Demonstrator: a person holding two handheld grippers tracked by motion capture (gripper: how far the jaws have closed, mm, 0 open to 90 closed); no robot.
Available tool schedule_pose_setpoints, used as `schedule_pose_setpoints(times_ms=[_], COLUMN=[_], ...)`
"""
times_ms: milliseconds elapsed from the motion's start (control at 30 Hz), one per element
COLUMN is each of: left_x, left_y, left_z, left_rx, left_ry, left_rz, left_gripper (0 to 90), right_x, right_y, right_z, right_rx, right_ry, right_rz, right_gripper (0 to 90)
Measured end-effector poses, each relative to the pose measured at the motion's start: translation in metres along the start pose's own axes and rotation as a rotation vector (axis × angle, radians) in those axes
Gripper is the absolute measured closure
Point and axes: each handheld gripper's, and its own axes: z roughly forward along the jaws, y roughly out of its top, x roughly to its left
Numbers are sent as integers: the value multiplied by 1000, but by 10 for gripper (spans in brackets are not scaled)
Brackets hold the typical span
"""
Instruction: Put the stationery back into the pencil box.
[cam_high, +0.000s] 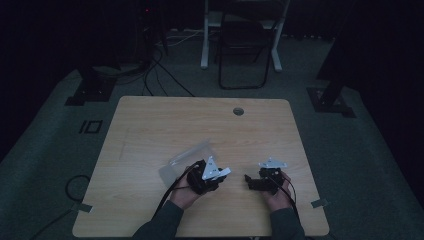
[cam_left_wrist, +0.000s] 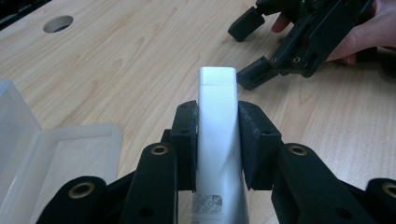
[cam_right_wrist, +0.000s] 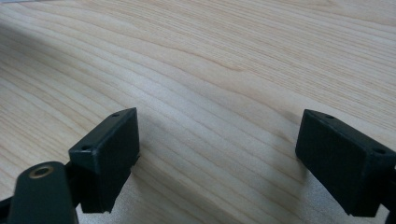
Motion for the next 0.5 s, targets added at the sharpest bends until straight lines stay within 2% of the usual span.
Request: schedule_pose_setpoints(times_ms=[500], left_x=[4], left_y=[-2], left_z=[-2], left_rx=[-1], left_ry=[17], left_rz=[-8], left_gripper=[699], right_x=[0], right_y=[0], right_z=[0], right_rx=[0], right_ry=[0], right_rz=[0], right_gripper=[133])
